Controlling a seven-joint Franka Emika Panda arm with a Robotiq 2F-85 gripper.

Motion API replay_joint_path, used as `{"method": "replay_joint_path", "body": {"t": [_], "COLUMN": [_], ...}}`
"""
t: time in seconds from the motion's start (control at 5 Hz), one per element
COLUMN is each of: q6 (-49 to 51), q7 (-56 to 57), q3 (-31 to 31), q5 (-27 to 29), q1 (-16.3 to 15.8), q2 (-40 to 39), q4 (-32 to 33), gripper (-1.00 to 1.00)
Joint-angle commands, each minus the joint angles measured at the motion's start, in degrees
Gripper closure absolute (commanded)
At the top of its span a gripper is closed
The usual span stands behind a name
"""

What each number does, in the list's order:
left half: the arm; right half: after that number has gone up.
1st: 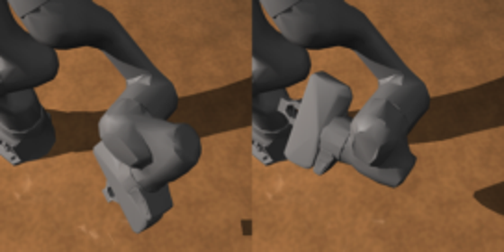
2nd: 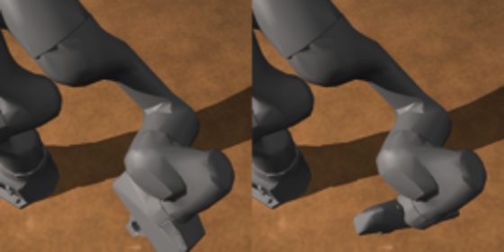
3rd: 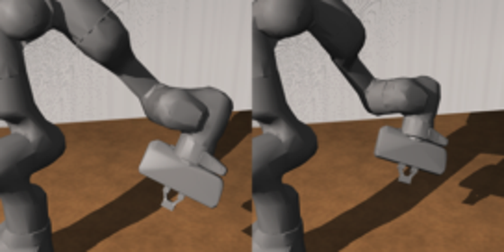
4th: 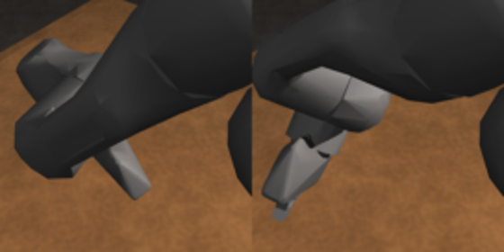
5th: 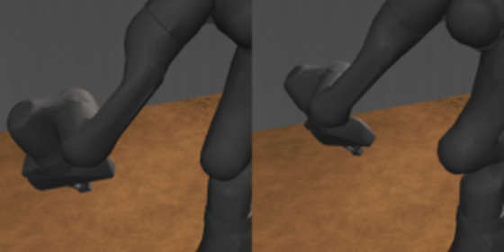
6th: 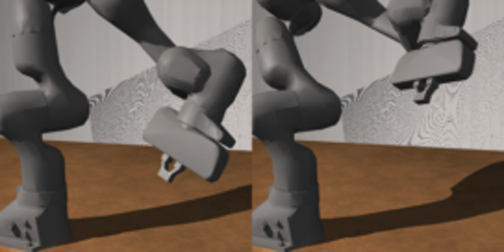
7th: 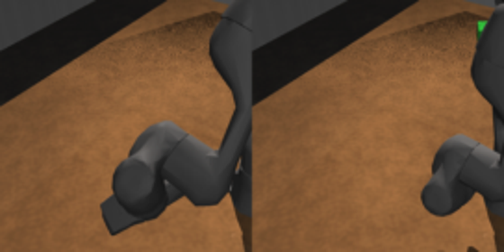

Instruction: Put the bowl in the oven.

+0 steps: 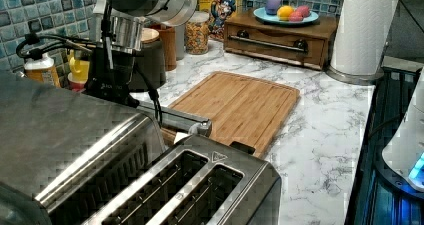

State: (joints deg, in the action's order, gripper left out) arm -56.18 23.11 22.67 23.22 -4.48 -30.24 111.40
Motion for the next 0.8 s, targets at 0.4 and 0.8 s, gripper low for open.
{"method": "replay_joint_path", "body": {"t": [0.4, 0.8], "q6": [1.91, 5.74], "q7": [7.99, 9.84], "q3": [6.01, 6.16], "q5": [13.99, 17.39], "q1": [10.87, 15.9], "q2": [5.38, 10.78], "q4": [-1.98, 0.42], "gripper": [0.0, 0.0]}}
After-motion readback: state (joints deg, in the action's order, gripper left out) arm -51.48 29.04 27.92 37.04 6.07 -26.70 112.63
